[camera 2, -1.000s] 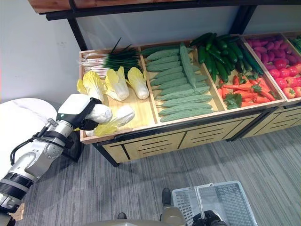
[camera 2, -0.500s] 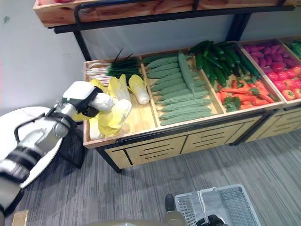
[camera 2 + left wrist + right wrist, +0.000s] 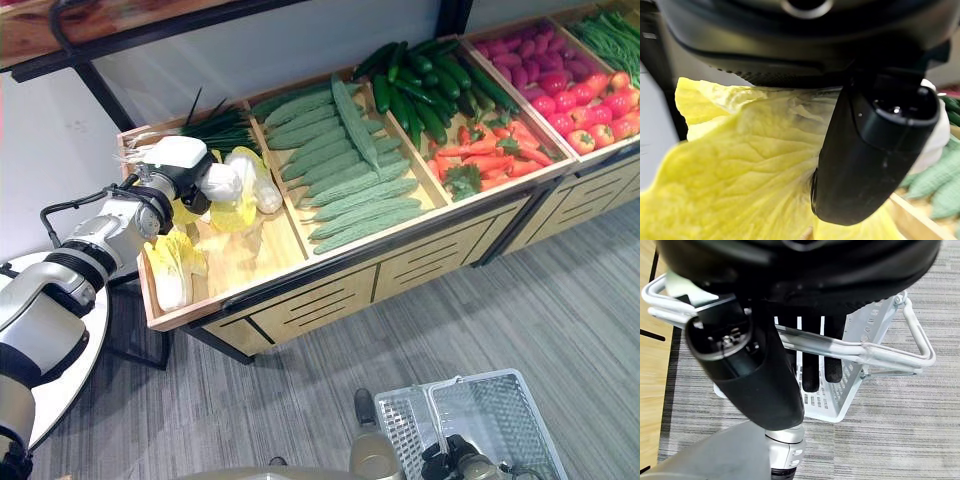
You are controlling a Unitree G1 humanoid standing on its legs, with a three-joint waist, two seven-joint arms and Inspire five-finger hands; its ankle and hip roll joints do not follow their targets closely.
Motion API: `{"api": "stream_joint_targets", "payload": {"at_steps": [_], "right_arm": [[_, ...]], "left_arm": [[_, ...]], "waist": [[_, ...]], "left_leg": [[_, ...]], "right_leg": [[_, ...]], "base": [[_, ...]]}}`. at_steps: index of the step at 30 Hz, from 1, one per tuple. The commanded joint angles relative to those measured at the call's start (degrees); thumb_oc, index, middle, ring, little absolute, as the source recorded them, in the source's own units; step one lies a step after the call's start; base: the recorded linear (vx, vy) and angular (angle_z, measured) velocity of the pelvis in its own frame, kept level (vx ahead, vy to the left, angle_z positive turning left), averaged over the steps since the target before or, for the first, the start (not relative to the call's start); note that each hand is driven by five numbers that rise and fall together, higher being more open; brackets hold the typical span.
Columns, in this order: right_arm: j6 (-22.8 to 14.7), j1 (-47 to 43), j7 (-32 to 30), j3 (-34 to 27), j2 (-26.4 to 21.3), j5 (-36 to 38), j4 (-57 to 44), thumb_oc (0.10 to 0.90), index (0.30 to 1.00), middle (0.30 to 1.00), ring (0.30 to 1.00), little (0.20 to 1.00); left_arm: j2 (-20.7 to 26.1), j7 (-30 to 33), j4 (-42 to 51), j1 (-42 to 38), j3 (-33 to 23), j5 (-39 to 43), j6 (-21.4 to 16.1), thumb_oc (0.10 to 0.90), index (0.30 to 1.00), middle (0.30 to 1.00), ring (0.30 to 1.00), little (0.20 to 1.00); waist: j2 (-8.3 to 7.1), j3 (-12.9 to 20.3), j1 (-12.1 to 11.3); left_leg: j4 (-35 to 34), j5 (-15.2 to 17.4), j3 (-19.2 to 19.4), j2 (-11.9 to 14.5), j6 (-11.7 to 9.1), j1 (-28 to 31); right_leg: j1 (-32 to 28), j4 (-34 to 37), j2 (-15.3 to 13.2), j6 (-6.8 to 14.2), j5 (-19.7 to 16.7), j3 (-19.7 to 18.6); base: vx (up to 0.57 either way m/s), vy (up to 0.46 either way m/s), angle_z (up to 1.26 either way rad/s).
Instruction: Get the vegetables into the basket
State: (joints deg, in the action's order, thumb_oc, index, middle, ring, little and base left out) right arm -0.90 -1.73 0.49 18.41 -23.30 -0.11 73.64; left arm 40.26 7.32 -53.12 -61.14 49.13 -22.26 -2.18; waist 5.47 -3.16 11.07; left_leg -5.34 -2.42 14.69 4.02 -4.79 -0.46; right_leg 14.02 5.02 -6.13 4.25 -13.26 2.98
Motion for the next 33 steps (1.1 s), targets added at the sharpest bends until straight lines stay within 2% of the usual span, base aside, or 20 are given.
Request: {"api": "stream_joint_targets", "payload": {"at_steps": [1,3,4,7,9,10,11,12,13,16,18,20,23,32,33], "right_arm": [[-0.9,-0.9,1.1,3.1,0.3,-0.1,0.5,0.4,0.3,0.3,0.3,0.3],[-0.9,-0.8,0.4,2.9,0.3,0.2,0.4,0.4,0.3,0.3,0.3,0.3],[-1.0,-1.1,0.7,2.5,-0.1,0.4,0.4,0.4,0.3,0.3,0.3,0.3],[-1.2,-0.8,0.7,2.5,-0.1,0.4,0.3,0.4,0.3,0.3,0.3,0.3],[-1.3,-0.5,0.5,2.6,0.1,0.6,0.2,0.4,0.3,0.3,0.3,0.3],[-1.2,-0.6,0.2,2.6,0.2,0.5,0.2,0.4,0.3,0.3,0.3,0.3],[-1.2,-0.6,0.5,2.6,0.1,0.5,0.3,0.4,0.3,0.3,0.3,0.3],[-1.3,-0.4,0.8,2.5,0.4,0.5,0.4,0.4,0.3,0.3,0.3,0.3],[-1.2,-0.4,0.4,2.5,0.4,0.6,0.6,0.4,0.3,0.3,0.3,0.3],[-1.3,-0.4,0.7,2.6,0.4,0.6,0.6,0.4,0.3,0.3,0.3,0.3],[-1.3,-0.1,0.6,2.7,0.6,0.6,0.5,0.4,0.3,0.3,0.3,0.3],[-1.2,-0.2,0.5,2.8,0.5,0.5,0.5,0.4,0.3,0.3,0.3,0.3],[-1.3,0.1,0.8,2.8,0.7,0.4,0.8,0.4,0.3,0.3,0.3,0.3],[-1.4,0.7,0.8,2.6,1.0,0.4,0.7,0.4,0.3,0.3,0.3,0.3],[-1.5,0.8,0.8,2.7,1.0,0.4,0.7,0.4,0.3,0.3,0.3,0.3]], "left_arm": [[7.4,2.2,-2.2,-10.8,-3.3,-1.9,1.2,0.4,0.3,0.3,0.3,0.3],[5.5,3.9,-3.0,-8.3,-7.5,1.7,1.8,0.4,0.3,0.3,0.3,0.3],[6.7,1.7,-3.2,-9.4,-3.2,-3.0,1.3,0.4,0.3,0.3,0.3,0.3],[7.4,1.1,-2.8,-8.8,-2.7,-4.1,1.2,0.4,0.3,0.3,0.3,0.3],[6.0,2.9,-2.8,-6.6,-7.3,1.5,1.5,0.4,0.3,0.3,0.3,0.3],[5.6,2.8,-2.8,-6.3,-6.9,0.6,1.5,0.4,0.3,0.3,0.3,0.3],[6.8,1.7,-1.7,-7.6,-3.7,-3.6,1.3,0.4,0.3,0.3,0.3,0.3],[7.3,1.7,-0.8,-7.6,-4.0,-3.2,1.1,0.4,0.3,0.3,0.3,0.3],[6.1,2.8,-1.4,-6.1,-7.0,0.3,1.3,0.4,0.3,0.3,0.3,0.3],[7.4,2.0,-1.0,-7.5,-4.4,-2.3,1.2,0.4,0.3,0.3,0.3,0.3],[6.8,2.8,-0.7,-6.1,-7.4,1.6,1.0,0.4,0.3,0.3,0.3,0.3],[7.4,2.3,-0.7,-6.9,-5.5,-1.1,1.0,0.4,0.3,0.3,0.3,0.3],[7.4,2.3,-0.5,-6.2,-6.7,0.5,0.9,0.4,0.3,0.3,0.3,0.3],[8.2,2.2,0.0,-6.0,-6.0,-1.4,1.1,0.4,0.3,0.3,0.3,0.3],[8.1,2.2,-0.1,-6.0,-6.1,-1.5,1.2,0.416,0.322,0.322,0.322,0.322]], "waist": [[-1.46,-1.3,0.4],[-1.21,-1.6,0.4],[-0.82,-1.8,0.7],[-0.64,-1.9,0.5],[-0.78,-2.0,0.2],[-0.74,-2.1,0.3],[-0.7,-2.2,0.3],[-0.92,-2.0,0.2],[-1.05,-2.2,0.1],[-1.06,-2.1,0.1],[-1.17,-2.2,-0.1],[-1.24,-2.2,-0.1],[-1.37,-2.2,-0.2],[-1.5,-2.1,-0.6],[-1.51,-2.1,-0.6]], "left_leg": [[0.3,-0.4,-1.6,1.3,-2.4,0.5],[0.3,-0.4,-1.7,1.3,-2.4,0.8],[0.3,-0.3,-1.6,1.3,-2.4,0.9],[0.3,-0.3,-1.7,1.2,-2.3,1.1],[0.3,-0.3,-1.8,1.1,-2.2,1.1],[0.3,-0.3,-1.9,1.1,-2.2,1.1],[0.3,0.0,-1.9,1.0,-2.2,1.4],[0.3,-0.2,-1.9,0.9,-2.2,1.1],[0.3,-0.3,-2.1,0.9,-2.1,1.1],[0.3,-0.2,-2.2,0.8,-2.0,1.1],[0.3,-0.2,-2.2,0.8,-2.0,1.1],[0.3,-0.1,-2.3,0.7,-2.0,1.1],[0.3,-0.1,-2.3,0.7,-1.9,1.2],[0.3,-0.2,-2.3,0.6,-1.8,1.1],[0.3,-0.2,-2.3,0.6,-1.8,1.0]], "right_leg": [[-4.0,0.0,-4.0,7.7,3.8,-1.5],[-4.4,0.0,-4.0,7.6,4.0,-1.4],[-4.5,0.0,-4.0,7.6,4.1,-1.6],[-4.7,0.0,-4.0,7.5,4.2,-1.4],[-5.0,0.0,-4.1,7.4,4.2,-1.2],[-5.0,0.0,-4.1,7.4,4.2,-1.1],[-5.3,0.0,-4.0,7.5,4.4,-1.0],[-5.2,0.0,-4.2,7.5,4.2,-1.0],[-5.3,0.0,-4.3,7.4,4.2,-0.9],[-5.4,0.0,-4.2,7.5,4.3,-0.9],[-5.5,0.0,-4.4,7.4,4.2,-0.8],[-5.5,0.0,-4.4,7.5,4.2,-0.8],[-5.6,0.0,-4.6,7.5,4.1,-0.8],[-5.5,0.0,-4.6,7.4,4.2,-0.8],[-5.5,0.0,-4.6,7.4,4.2,-0.9]], "base": [[0.0,0.0,0.0],[0.0,0.0,0.0],[0.0,0.0,0.0],[0.0,0.0,0.0],[0.0,0.0,0.0],[0.0,0.0,0.0],[0.0,0.0,0.0],[0.0,0.0,0.0],[0.0,0.0,0.0],[0.0,0.003,0.01],[0.0,0.0,0.0],[0.0,0.0,0.0],[0.0,0.0,0.0],[0.0,0.0,0.0],[0.0,0.0,0.0]]}}
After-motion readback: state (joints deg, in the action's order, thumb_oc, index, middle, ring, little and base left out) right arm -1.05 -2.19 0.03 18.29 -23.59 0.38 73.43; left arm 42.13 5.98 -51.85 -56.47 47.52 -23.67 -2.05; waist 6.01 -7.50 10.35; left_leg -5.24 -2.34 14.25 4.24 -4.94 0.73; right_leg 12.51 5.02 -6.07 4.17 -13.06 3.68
